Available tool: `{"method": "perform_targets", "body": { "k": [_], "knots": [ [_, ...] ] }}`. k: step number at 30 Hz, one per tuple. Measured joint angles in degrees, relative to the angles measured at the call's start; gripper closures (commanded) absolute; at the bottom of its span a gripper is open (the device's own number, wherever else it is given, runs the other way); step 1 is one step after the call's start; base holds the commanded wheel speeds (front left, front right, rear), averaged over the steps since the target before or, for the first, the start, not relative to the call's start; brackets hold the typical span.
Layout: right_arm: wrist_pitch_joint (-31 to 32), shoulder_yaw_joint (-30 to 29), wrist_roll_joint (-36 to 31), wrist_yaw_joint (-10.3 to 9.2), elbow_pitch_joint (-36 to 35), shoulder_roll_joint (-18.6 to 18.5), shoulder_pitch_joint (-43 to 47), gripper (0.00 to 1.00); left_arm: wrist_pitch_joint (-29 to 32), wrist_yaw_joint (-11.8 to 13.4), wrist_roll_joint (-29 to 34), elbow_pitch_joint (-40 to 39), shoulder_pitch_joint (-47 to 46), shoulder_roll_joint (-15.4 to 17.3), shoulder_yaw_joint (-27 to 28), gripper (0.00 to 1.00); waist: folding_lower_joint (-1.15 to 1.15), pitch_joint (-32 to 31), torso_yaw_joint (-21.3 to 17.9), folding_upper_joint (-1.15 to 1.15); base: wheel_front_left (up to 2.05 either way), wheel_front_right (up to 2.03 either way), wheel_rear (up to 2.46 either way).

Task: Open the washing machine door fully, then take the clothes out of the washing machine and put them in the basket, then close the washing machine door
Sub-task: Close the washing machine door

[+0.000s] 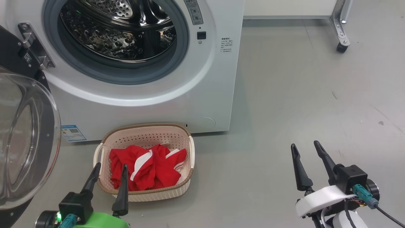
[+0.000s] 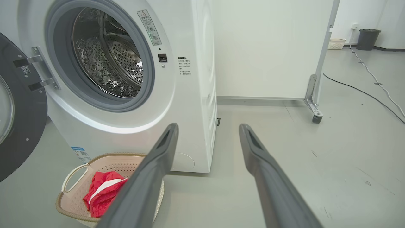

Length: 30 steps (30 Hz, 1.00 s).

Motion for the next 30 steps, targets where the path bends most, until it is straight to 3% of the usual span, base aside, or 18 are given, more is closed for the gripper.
{"method": "perform_targets", "body": {
  "k": [14,30],
  "knots": [
    [0.00,-0.37,0.00,-0.01,-0.08,0.04,-0.01,0.00,0.08,0.00,-0.02,-1.34,0.20,0.00,-0.01,0.00,0.00,0.39,-0.13,0.00,-0.64,0.64,0.00],
    [0.00,-0.56,-0.01,-0.01,-0.09,0.14,-0.02,0.00,0.53,0.02,-0.02,-2.19,0.23,0.24,0.00,0.00,0.00,0.61,0.10,0.00,-0.10,0.10,0.00]
  ]
}}
